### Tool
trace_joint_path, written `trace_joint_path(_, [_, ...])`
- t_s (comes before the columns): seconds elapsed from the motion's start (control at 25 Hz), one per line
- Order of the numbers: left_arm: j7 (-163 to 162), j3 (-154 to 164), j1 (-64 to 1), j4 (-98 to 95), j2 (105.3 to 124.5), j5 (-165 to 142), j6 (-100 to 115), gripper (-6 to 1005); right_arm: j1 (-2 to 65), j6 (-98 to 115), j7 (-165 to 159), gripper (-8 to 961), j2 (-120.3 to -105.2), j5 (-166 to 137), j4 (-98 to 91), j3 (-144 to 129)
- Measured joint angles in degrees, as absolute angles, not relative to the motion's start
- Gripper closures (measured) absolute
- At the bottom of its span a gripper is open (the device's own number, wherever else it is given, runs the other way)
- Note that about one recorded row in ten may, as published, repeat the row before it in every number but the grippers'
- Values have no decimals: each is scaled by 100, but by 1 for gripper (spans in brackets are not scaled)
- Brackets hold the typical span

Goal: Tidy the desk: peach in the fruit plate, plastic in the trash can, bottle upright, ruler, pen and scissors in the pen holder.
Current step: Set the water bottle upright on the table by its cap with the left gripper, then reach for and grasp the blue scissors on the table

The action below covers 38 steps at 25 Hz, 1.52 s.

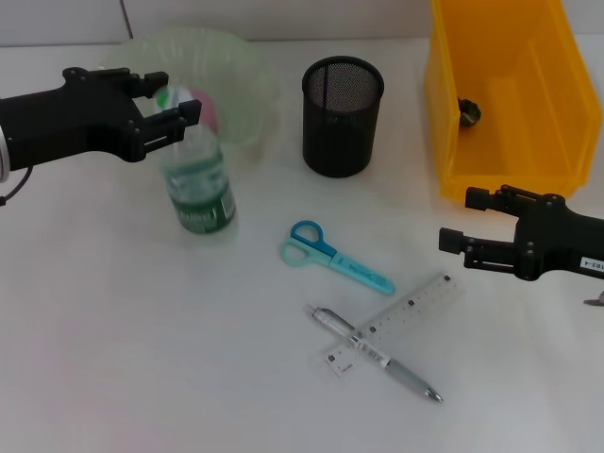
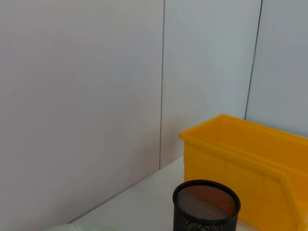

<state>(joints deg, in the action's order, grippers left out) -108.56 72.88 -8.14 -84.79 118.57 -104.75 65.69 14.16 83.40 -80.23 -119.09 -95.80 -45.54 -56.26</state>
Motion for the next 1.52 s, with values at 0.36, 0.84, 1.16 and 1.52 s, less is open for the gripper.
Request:
trace_joint_path(0.36, [-10833,7230,-822,-8543,11857,-10483,6580,487,1451,8417,-8673,119,-11894,-9985,-5028,-5624])
trace_joint_path(0.84, [-6893,7432,-87,-6292,11868,-8047,7829,184,2725,9995,-13020,120,-11828,-13324,-8487,-5653])
trace_joint_path(1.16, [-5480,7314,-365,-4472,11865,-7820,8396,184,4443,10389,-13523,120,-11907,-14830,-7762,-6704])
trace_joint_path(1.52, [-5488,7288,-381,-4419,11838,-7839,8378,185,5091,9459,-13763,120,-11959,-14921,-6588,-8331])
